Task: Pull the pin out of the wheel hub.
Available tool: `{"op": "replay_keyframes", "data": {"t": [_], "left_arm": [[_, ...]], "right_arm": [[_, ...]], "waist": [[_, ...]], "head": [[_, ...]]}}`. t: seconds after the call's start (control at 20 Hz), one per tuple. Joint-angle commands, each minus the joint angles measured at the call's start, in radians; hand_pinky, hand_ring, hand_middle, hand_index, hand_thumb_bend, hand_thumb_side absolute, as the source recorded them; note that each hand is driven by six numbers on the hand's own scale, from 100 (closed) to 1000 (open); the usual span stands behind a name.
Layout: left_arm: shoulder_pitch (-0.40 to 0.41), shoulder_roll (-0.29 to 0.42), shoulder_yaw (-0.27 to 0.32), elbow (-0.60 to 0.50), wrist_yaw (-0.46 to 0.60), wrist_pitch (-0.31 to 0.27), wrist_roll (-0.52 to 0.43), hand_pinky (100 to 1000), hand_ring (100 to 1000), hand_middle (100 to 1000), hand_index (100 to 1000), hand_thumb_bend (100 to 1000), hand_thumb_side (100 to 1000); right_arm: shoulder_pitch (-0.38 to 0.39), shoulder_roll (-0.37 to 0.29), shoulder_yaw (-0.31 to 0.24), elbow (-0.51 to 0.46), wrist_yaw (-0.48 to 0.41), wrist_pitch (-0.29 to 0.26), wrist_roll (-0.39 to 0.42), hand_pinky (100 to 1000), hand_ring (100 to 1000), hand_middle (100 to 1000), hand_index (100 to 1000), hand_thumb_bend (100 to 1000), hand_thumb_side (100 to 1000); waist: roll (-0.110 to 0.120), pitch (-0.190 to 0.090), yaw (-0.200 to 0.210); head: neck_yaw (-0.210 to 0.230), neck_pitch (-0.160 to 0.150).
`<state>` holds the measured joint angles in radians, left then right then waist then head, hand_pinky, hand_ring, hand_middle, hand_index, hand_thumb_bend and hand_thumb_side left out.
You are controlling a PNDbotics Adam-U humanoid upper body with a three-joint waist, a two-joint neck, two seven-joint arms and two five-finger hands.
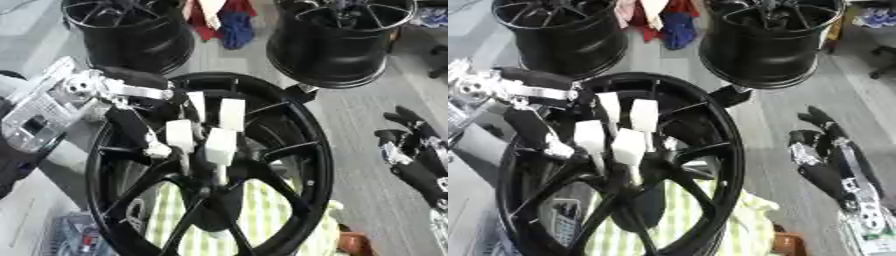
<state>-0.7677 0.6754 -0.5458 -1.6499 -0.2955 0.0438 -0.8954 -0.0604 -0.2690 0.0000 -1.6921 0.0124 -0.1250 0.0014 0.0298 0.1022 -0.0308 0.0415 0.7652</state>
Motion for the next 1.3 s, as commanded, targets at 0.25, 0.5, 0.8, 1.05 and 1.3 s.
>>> {"op": "replay_keyframes", "data": {"t": [0.25, 0.5, 0.8, 1.05, 1.3], "left_arm": [[-0.017, 0.008, 0.003, 0.0, -0.002, -0.007, -0.003, 499, 668, 714, 826, 309, 398], [-0.014, 0.009, 0.002, -0.001, 0.001, -0.004, -0.007, 466, 636, 677, 806, 283, 399], [-0.009, 0.012, 0.001, -0.007, 0.005, -0.004, -0.009, 411, 580, 608, 765, 257, 379], [-0.006, 0.014, 0.002, -0.017, 0.01, 0.0, 0.006, 345, 523, 551, 729, 197, 330], [-0.008, 0.014, 0.005, -0.023, 0.003, -0.003, 0.038, 272, 477, 507, 692, 100, 248]], "right_arm": [[-0.008, -0.017, -0.004, -0.011, 0.002, -0.002, 0.004, 823, 748, 859, 954, 100, 278], [-0.009, -0.017, -0.004, -0.01, 0.002, -0.002, 0.004, 822, 747, 859, 954, 100, 278], [-0.009, -0.017, -0.005, -0.01, 0.003, -0.002, 0.003, 823, 747, 859, 954, 100, 277], [-0.008, -0.017, -0.005, -0.01, 0.003, -0.002, 0.003, 823, 748, 859, 954, 100, 277], [-0.008, -0.016, -0.005, -0.009, 0.004, -0.002, 0.003, 823, 748, 859, 954, 100, 277]], "waist": [[0.0, -0.011, -0.001], [0.0, -0.011, 0.0], [0.0, -0.011, 0.0], [0.0, -0.011, 0.001], [-0.001, -0.012, 0.001]], "head": [[0.003, 0.005], [0.003, 0.005], [0.001, 0.005], [0.0, 0.005], [0.0, 0.005]]}}
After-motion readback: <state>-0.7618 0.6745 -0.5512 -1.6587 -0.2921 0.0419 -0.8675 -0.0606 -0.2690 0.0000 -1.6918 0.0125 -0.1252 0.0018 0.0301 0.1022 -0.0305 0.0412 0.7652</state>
